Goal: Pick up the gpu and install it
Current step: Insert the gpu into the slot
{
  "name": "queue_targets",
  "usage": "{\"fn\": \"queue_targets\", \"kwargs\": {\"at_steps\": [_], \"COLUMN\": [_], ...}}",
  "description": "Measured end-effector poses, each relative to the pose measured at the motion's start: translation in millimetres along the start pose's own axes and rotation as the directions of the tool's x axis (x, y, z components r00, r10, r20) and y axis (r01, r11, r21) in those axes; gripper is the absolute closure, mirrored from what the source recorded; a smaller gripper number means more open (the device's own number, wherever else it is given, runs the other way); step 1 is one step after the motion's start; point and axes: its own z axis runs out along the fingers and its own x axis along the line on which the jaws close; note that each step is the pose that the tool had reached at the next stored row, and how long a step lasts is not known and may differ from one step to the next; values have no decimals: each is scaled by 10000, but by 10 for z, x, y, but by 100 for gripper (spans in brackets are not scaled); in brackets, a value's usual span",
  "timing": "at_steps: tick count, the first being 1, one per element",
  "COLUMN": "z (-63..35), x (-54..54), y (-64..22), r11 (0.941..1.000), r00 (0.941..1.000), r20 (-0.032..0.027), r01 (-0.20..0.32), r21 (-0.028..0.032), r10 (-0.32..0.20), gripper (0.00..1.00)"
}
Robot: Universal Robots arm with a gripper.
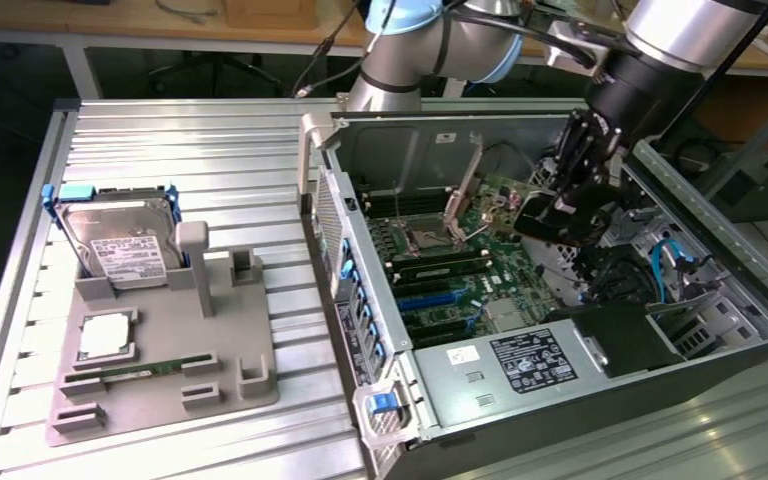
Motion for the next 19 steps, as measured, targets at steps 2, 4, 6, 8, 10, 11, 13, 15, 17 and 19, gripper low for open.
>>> {"fn": "queue_targets", "kwargs": {"at_steps": [2,4,6,8,10,11,13,15,17,19], "z": [21,40,71,92,114,124,145,164,179,190], "x": [-1,-3,-5,-6,-7,-8,-9,-10,-12,-12], "y": [-1,-3,-5,-7,-8,-9,-11,-12,-13,-14], "r11": [9993,9972,9914,9857,9780,9741,9647,9540,9425,9284], "r00": [9993,9972,9914,9856,9779,9740,9647,9540,9424,9284], "r20": [-28,-56,-100,-133,-166,-181,-212,-244,-264,-258], "r01": [375,743,1304,1685,2084,2260,2628,2993,3339,3712], "r21": [23,45,77,97,117,125,142,157,169,178], "r10": [-375,-743,-1304,-1684,-2082,-2257,-2625,-2989,-3334,-3707], "gripper": [73,73,73,73,73,73,73,73,73,73]}}
